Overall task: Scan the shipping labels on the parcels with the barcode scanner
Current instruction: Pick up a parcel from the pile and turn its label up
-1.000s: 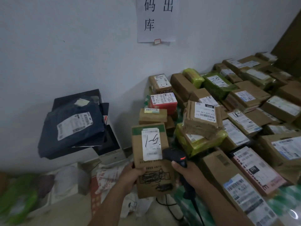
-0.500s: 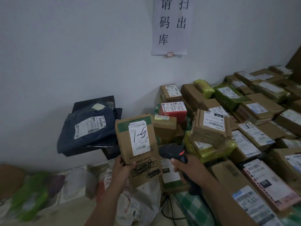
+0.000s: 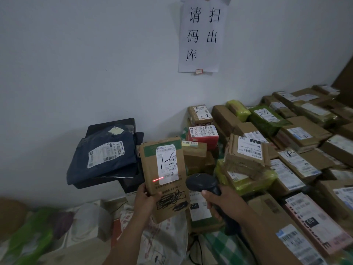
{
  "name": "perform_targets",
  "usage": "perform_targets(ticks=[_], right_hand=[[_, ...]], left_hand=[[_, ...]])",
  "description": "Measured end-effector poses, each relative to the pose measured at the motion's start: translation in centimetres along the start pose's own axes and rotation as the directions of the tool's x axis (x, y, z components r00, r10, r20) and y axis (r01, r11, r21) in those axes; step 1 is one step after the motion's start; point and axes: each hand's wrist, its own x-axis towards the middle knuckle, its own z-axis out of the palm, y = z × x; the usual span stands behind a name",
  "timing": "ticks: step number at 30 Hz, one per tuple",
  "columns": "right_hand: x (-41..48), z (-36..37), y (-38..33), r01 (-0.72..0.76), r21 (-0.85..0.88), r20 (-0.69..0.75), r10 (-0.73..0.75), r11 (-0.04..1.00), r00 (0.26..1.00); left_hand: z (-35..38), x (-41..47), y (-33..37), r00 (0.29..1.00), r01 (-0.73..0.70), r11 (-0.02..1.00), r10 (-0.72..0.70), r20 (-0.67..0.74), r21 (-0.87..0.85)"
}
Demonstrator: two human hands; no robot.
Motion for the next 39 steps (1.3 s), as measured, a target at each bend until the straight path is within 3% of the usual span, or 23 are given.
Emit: perform_targets(ticks=[11, 15, 22, 27, 31, 35, 39], right_hand=[[0.8, 0.3, 0.2, 0.013, 0.028, -0.034, -0.012, 1.000, 0.999], [0.6, -0.1, 0.6, 0.009, 0.016, -0.172, -0.007, 1.000, 0.985], [-0.5, -1.7, 0.7, 0.097, 0.170, -0.393, -0.023, 0.981, 0.919], [-2.8, -4.4, -0.7, 0.194, 0.246, -0.609, -0.004, 0.950, 0.793], [-5.0, -6.7, -1.0, 0.249, 0.224, -0.771, 0.015, 0.942, 0.637], [-6.5, -8.7, -0.1, 0.217, 0.247, -0.833, 0.092, 0.944, 0.546], [-6.9, -10.0, 0.6, 0.189, 0.281, -0.857, 0.158, 0.941, 0.491]], left_hand=[[-0.7, 0.0, 0.4, 0.999, 0.035, 0.999, -0.034, 0.018, -0.022], [-0.4, -0.4, 1.5, 0.998, 0.033, 0.994, -0.026, 0.064, -0.105], [2.1, -2.7, 7.2, 0.969, 0.004, 0.958, 0.067, 0.238, -0.288], [5.4, -4.8, 12.0, 0.921, -0.099, 0.964, 0.183, 0.345, -0.246], [9.8, -5.6, 15.2, 0.874, -0.084, 0.980, 0.159, 0.460, -0.179], [14.2, -6.2, 16.5, 0.826, -0.093, 0.990, 0.134, 0.548, -0.103], [17.0, -7.0, 16.7, 0.799, -0.200, 0.980, 0.174, 0.576, -0.019]])
